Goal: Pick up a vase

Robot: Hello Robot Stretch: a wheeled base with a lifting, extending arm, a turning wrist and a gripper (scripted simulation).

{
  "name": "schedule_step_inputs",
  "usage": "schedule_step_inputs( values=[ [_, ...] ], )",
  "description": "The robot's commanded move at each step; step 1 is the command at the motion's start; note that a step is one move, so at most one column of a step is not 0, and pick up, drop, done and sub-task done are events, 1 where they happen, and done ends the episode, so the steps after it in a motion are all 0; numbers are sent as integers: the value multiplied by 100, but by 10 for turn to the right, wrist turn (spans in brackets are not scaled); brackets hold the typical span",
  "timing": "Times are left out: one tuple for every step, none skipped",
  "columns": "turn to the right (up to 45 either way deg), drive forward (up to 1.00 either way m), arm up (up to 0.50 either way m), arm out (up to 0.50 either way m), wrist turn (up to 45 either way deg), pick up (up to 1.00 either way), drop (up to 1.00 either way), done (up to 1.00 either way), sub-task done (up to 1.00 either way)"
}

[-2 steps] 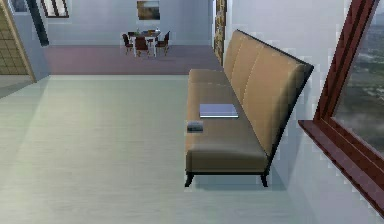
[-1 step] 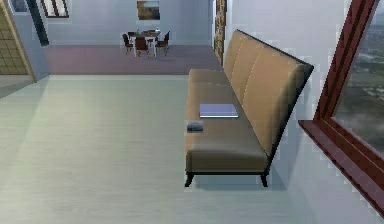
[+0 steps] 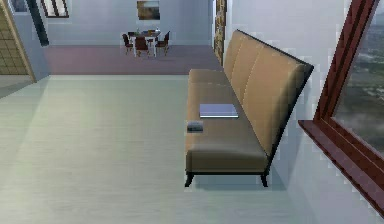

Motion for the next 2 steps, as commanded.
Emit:
schedule_step_inputs(
  values=[
    [0, 0, 0, 0, 450, 0, 0, 0, 0],
    [0, 0, 0, 0, 450, 0, 0, 0, 0]
  ],
)
